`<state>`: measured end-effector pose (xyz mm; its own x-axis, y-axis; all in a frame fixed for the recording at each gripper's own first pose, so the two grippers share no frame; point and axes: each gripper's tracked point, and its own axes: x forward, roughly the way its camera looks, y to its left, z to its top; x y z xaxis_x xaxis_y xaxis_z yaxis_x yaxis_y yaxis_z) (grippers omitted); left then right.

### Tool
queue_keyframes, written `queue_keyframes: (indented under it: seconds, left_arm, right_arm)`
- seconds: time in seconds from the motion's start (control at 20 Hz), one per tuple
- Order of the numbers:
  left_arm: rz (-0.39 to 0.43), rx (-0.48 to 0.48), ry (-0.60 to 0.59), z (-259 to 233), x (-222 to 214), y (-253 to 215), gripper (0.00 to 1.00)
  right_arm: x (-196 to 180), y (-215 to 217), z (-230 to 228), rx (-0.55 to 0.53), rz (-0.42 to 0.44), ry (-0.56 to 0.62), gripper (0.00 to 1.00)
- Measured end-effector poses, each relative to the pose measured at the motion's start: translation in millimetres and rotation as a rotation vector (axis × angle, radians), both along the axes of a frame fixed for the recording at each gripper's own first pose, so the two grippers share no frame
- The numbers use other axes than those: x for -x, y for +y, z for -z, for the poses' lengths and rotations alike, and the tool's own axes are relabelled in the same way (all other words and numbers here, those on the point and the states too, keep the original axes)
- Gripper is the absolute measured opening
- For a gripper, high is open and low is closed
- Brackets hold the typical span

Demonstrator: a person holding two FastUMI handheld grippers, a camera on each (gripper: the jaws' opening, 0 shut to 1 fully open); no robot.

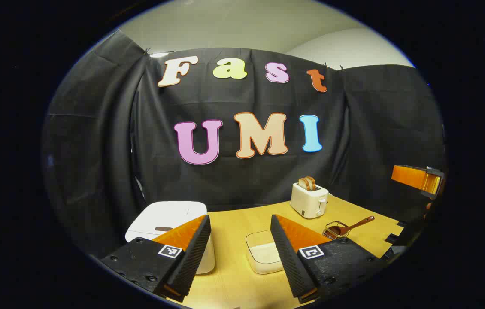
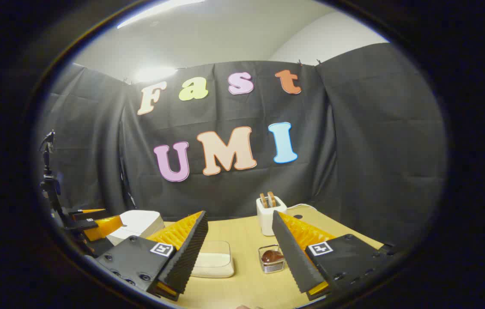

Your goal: Close the left gripper, press the button to open the rice cooker; take a wooden spoon from the chopstick holder with the right hand, scoop a spoonful of rice and pour it into the rice cooker, then put the wooden spoon back into the chopstick holder.

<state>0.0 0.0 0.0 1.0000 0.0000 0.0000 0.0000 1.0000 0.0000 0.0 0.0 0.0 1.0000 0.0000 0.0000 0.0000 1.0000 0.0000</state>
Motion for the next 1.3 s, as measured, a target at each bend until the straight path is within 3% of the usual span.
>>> queue_keyframes:
  seconds: [0.25, 0.7, 0.85, 1.2, 1.3]
  left_arm:
    - [-0.022, 0.059, 0.020, 7, -8, -3, 0.83]
    - [-0.094, 0.073, 0.074, 30, -19, 19, 0.83]
    - [-0.092, 0.082, 0.087, 32, -19, 24, 0.78]
    - [-0.080, 0.089, 0.105, 36, -22, 38, 0.44]
    - [-0.101, 0.089, 0.110, 38, -24, 48, 0.27]
  right_arm:
    - [-2, -15, -3, 0.012, 0.012, 0.003, 0.98]
    - [-3, -40, -7, 0.048, 0.026, 0.019, 0.98]
    - [-3, -45, -6, 0.056, 0.033, 0.026, 0.98]
    - [-12, -41, -5, 0.083, 0.037, 0.030, 0.99]
    - [-15, -39, -5, 0.084, 0.040, 0.031, 0.99]
